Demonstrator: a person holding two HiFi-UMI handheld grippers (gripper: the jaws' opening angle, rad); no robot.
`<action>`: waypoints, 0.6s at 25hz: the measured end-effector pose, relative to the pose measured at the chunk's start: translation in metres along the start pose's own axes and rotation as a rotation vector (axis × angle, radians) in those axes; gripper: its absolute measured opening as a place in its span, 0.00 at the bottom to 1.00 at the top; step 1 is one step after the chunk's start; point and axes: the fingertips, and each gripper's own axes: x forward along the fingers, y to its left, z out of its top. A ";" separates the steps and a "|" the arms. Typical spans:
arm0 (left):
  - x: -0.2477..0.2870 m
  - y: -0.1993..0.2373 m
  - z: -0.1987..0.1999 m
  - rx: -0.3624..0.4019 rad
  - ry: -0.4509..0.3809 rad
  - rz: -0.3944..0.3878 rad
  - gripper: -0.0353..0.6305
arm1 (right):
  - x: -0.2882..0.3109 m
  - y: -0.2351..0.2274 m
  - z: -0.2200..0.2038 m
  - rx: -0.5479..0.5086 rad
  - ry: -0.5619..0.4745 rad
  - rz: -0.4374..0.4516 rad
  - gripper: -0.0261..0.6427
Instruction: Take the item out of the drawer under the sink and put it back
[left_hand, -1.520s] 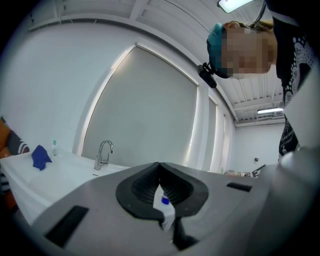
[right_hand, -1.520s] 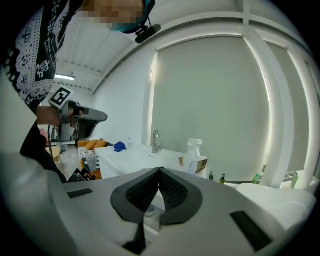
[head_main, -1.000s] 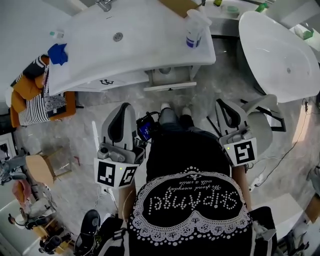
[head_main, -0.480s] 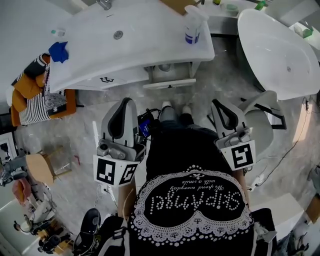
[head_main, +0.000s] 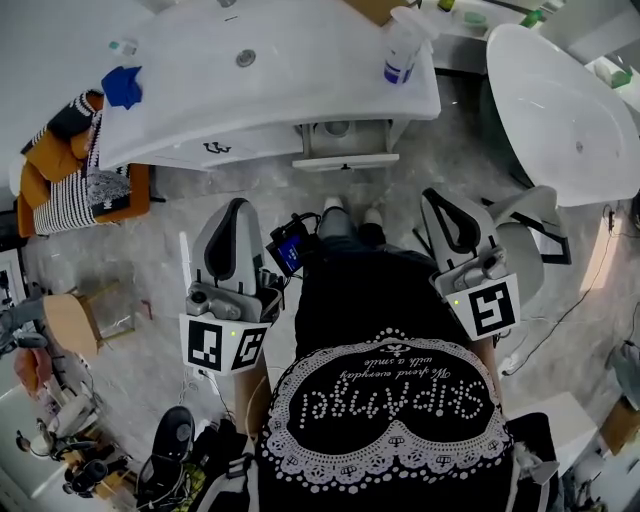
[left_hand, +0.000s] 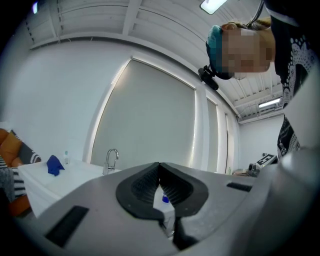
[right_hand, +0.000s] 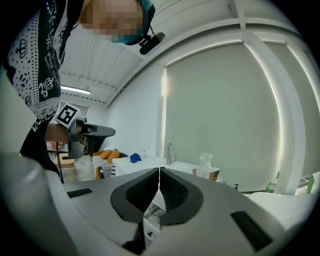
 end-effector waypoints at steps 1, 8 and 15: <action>-0.002 0.001 0.000 0.001 0.000 0.003 0.06 | 0.001 0.002 0.000 -0.004 -0.002 0.006 0.07; -0.005 -0.001 0.001 -0.001 -0.010 0.010 0.06 | 0.006 0.010 -0.001 0.021 -0.008 0.041 0.07; -0.013 -0.001 0.002 0.002 -0.012 0.037 0.06 | 0.012 0.014 0.003 0.003 -0.013 0.079 0.07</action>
